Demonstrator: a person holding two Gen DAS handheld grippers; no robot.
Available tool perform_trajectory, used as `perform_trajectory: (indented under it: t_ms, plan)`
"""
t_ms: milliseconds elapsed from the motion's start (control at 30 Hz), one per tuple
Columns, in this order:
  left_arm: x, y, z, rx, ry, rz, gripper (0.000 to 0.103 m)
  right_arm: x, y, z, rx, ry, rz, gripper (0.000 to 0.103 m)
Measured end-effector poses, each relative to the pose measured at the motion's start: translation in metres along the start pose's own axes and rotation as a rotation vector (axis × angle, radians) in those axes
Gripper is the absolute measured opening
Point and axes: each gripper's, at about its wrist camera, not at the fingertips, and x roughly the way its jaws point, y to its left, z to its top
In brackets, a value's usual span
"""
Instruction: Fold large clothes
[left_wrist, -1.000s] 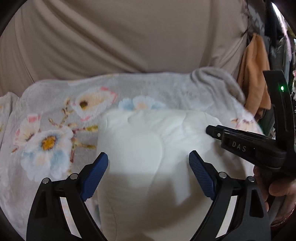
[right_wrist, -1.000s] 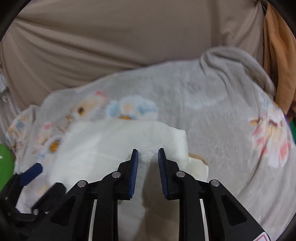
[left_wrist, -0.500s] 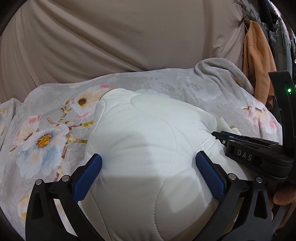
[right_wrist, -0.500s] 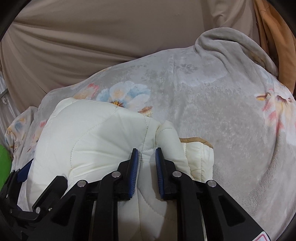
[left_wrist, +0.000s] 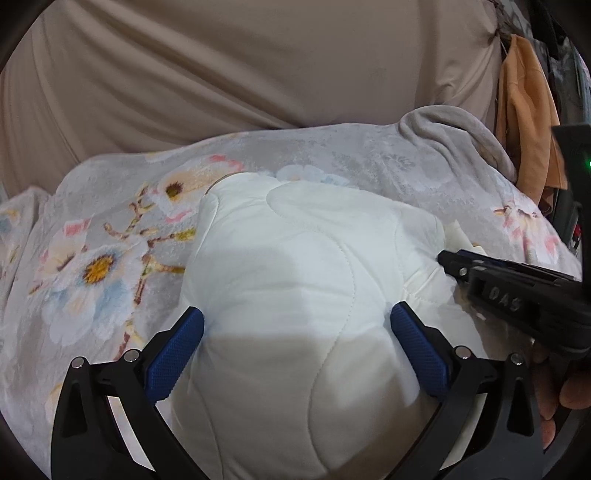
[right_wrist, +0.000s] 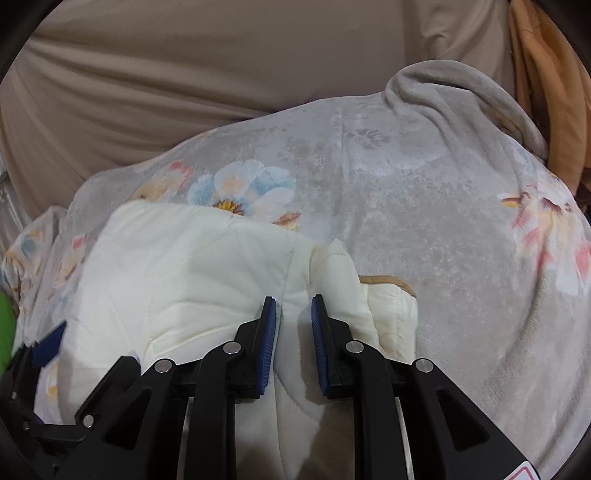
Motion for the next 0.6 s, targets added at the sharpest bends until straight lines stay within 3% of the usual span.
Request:
perform_trajectory:
  t_ms: [133,300,400,600]
  plan:
    - [-0.036,0.017,-0.004,-0.035,0.033,-0.038,0.098,-0.06,0.005,-0.009,0.004,-0.033,0.025,0.019]
    - [-0.073,0.029,-0.031,0.038,0.071,-0.064,0.098,-0.116,0.001,-0.056,-0.027,0.006,0.026,0.019]
    - [-0.065,0.035,-0.055,0.035,0.151,-0.083,0.098,-0.119,-0.003,-0.086,-0.04,0.046,-0.023,0.019]
    - [-0.053,0.035,-0.084,-0.002,0.178,-0.109,0.098,-0.095,-0.015,-0.122,-0.034,0.071,-0.039,0.019]
